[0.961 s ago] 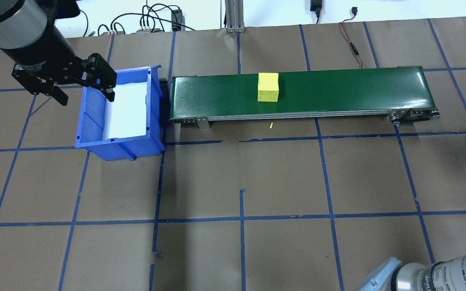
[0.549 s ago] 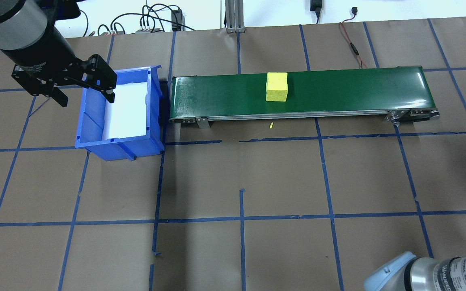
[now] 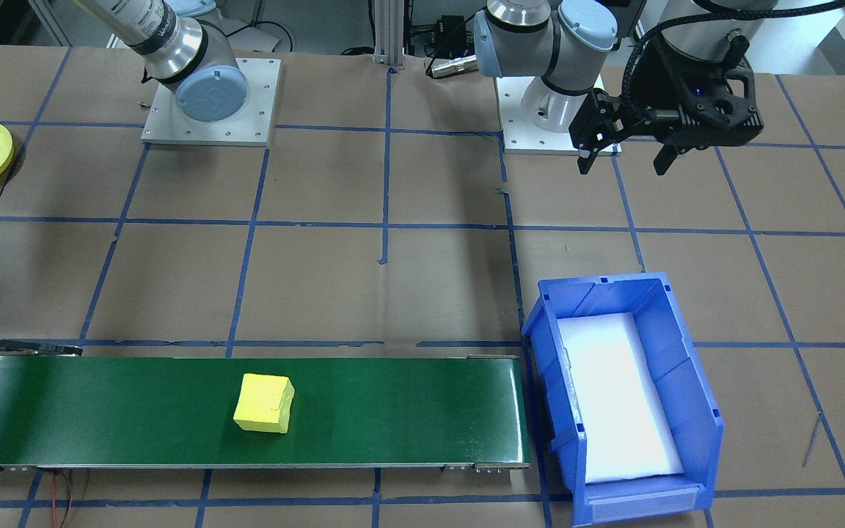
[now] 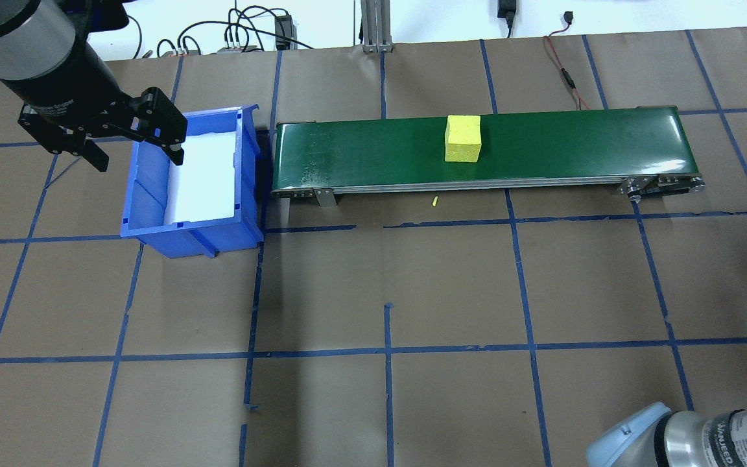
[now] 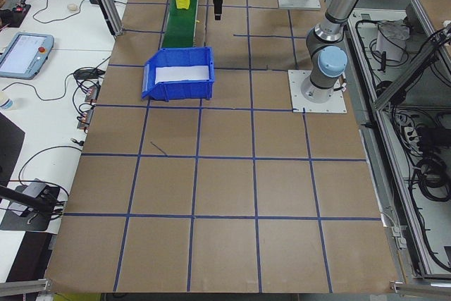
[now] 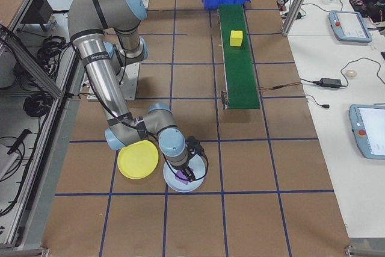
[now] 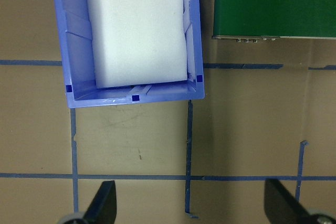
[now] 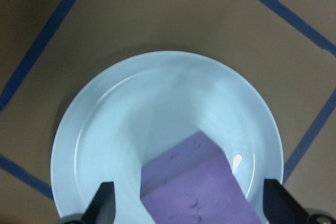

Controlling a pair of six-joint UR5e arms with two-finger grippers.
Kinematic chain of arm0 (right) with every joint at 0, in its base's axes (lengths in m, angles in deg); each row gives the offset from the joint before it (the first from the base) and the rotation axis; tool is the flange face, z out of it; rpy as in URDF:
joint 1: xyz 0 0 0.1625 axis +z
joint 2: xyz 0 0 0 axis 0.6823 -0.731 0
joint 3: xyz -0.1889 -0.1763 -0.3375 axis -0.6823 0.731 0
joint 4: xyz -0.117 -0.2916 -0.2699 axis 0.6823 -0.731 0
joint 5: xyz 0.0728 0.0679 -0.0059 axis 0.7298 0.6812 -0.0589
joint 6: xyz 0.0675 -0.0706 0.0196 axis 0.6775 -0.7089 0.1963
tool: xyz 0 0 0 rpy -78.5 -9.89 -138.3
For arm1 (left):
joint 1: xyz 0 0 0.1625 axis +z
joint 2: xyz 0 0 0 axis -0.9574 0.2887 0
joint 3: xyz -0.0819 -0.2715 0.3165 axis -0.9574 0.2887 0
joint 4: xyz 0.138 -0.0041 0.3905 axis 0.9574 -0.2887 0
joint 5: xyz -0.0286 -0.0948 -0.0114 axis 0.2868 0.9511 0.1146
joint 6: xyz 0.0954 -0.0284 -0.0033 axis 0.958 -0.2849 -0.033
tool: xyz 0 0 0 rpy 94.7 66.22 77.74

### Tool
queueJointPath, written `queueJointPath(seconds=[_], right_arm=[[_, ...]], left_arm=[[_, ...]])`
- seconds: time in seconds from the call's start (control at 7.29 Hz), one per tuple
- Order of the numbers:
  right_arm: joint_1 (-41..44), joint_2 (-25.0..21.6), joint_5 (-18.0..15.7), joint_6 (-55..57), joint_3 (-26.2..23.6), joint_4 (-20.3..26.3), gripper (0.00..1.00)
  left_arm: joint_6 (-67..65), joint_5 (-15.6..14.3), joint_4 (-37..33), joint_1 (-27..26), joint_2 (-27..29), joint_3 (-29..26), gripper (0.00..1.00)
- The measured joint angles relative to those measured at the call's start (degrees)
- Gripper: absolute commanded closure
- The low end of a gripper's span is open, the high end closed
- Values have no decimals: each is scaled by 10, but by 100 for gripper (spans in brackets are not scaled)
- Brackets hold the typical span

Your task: Move block left to right into plate

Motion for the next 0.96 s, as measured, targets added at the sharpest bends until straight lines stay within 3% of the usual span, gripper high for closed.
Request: queueJointPath(seconds=[0.55,0.96], right_arm=[[228,-77,21,310,4,84,4],[427,-81,27,640,12,85,0]], left_arm=[[0,2,1,1,0,0,0],[0,2,1,1,0,0,0]])
